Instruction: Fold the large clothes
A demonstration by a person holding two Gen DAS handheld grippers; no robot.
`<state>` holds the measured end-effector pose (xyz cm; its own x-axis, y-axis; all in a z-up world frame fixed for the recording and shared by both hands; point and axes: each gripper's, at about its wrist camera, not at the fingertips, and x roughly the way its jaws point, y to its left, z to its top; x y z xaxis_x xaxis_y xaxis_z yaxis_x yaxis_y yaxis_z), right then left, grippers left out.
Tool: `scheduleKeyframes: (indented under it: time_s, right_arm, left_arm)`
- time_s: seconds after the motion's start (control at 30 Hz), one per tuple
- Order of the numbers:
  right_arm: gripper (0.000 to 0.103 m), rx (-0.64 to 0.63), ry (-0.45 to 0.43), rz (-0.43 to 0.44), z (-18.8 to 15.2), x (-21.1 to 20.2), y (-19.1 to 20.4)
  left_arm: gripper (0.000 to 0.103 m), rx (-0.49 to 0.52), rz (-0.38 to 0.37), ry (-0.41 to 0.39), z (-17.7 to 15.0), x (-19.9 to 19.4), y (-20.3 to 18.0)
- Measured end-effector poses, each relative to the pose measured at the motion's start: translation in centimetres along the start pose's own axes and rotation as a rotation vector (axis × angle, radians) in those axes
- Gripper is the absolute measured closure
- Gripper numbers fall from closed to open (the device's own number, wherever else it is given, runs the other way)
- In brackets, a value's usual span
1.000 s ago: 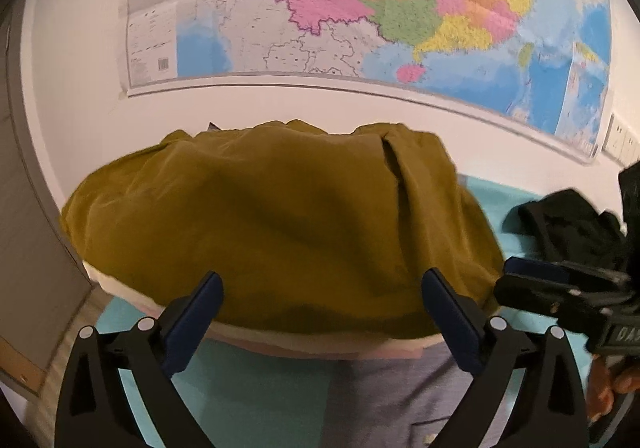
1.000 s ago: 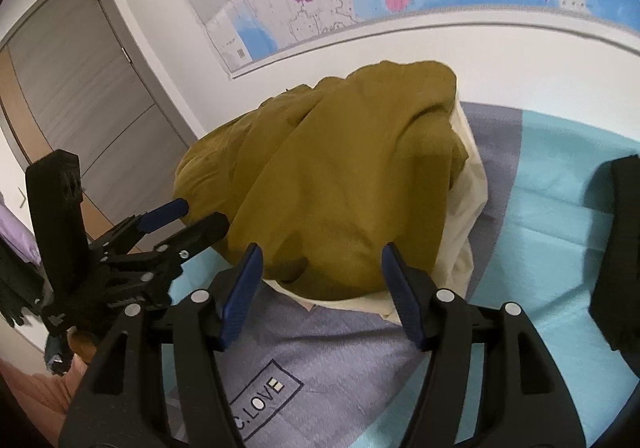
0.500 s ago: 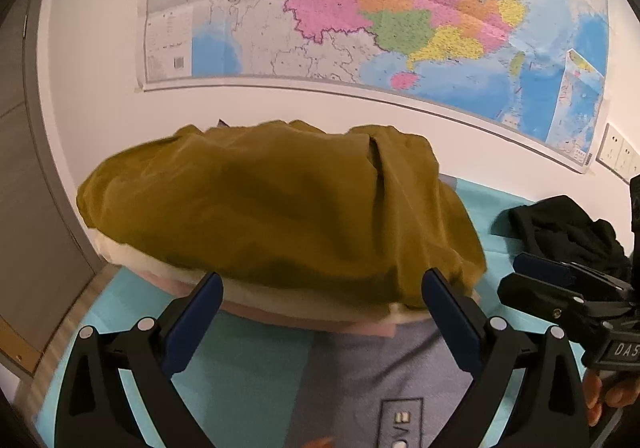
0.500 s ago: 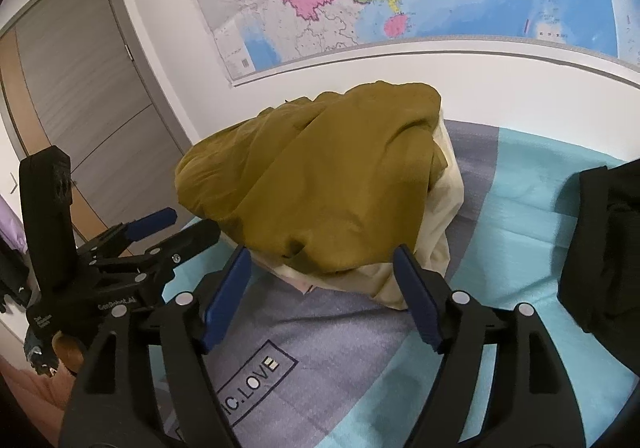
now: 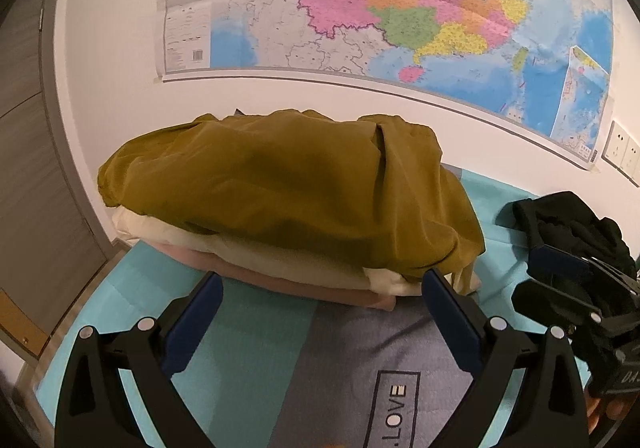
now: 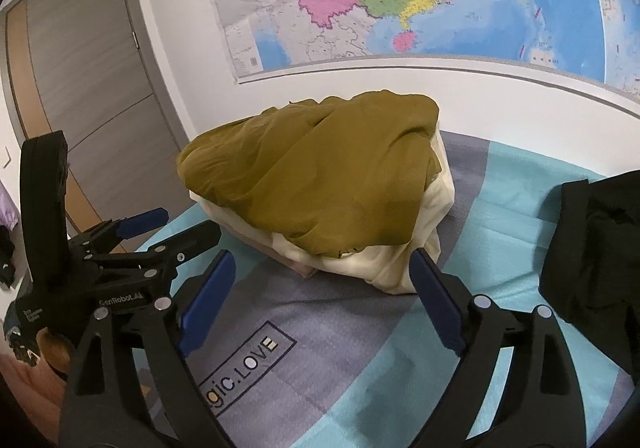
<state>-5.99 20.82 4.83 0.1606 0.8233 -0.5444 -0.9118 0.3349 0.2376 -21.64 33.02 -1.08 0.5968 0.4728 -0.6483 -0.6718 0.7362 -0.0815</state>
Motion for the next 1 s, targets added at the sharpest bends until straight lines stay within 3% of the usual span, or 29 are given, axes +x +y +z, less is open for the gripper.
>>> scheduleKeyframes:
  time_s: [1.0]
  right_arm:
    - [0.006,-0.035,-0.041,-0.006,-1.9,-3.1,0.9]
  left_arm:
    - [0.007,0.012,0.051,0.001,-1.6,-2.2,-1.5]
